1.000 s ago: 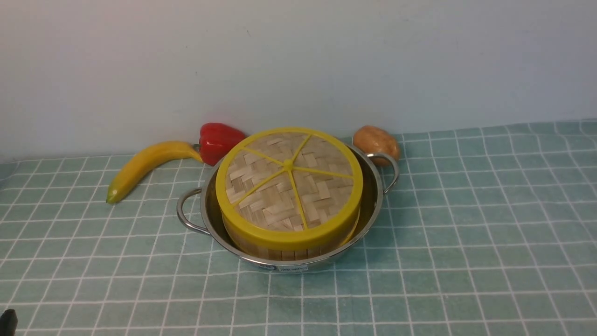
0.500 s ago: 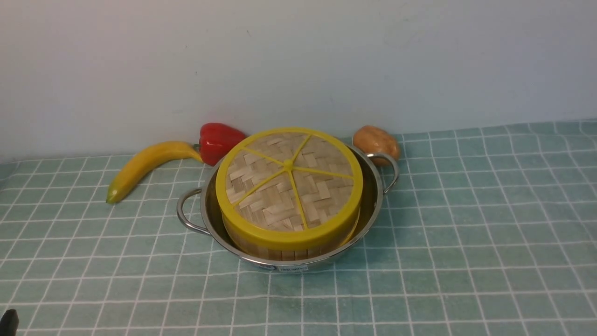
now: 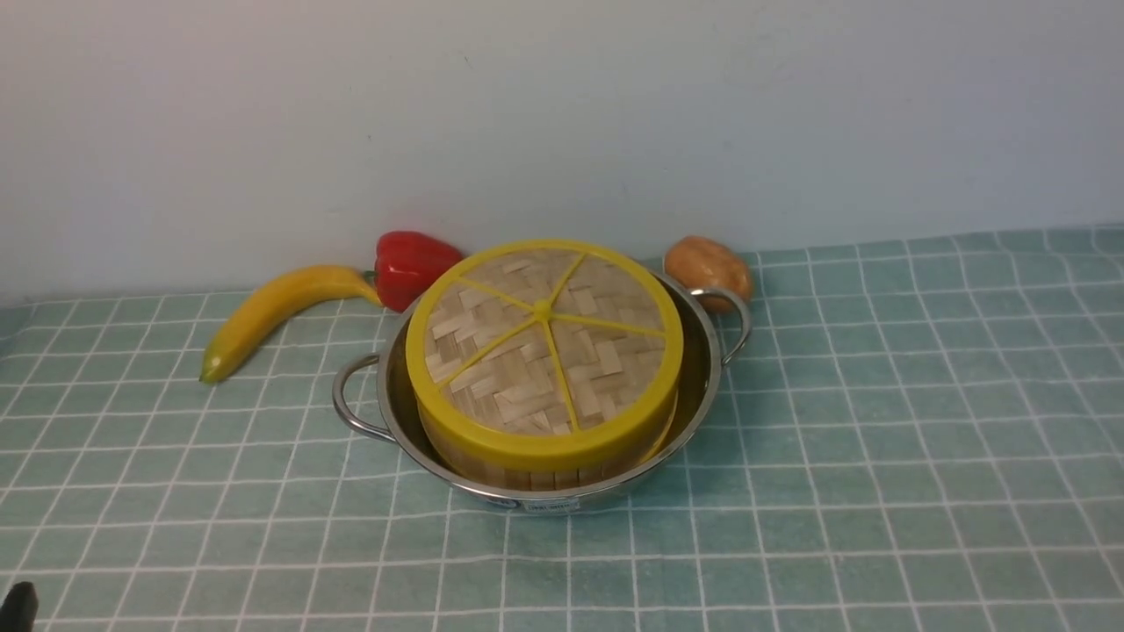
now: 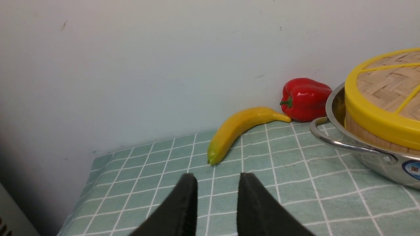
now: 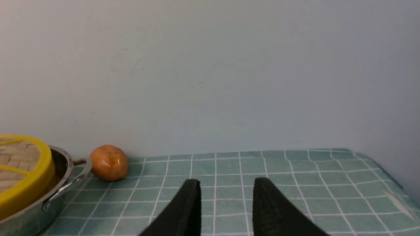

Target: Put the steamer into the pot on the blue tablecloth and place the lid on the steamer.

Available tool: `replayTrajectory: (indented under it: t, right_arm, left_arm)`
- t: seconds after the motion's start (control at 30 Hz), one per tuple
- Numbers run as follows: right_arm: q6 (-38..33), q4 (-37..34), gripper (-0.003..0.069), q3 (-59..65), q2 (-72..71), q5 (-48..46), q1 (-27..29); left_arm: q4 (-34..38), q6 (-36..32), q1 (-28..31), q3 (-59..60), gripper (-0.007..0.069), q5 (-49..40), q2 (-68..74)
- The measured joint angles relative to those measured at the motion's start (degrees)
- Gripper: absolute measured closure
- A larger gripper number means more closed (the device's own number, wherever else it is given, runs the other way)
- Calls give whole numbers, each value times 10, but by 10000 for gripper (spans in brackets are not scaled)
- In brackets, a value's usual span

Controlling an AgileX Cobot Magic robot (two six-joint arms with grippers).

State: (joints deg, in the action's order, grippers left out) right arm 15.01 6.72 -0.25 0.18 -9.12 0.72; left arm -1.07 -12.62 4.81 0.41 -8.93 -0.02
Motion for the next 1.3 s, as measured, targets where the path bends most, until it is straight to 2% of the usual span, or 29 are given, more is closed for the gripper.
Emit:
replayTrajectory:
  t: [0.27,0.57,1.3]
  right_arm:
    - [-3,-1,412,7,0,16,0]
    - [-3,-25,412,7,0,-91,0]
    - [-3,-32,412,7,0,-97,0]
  left_arm:
    - [0,0,0,0,436,1,0]
    - [0,0,0,0,423,1,0]
    - [0,0,0,0,392,1,0]
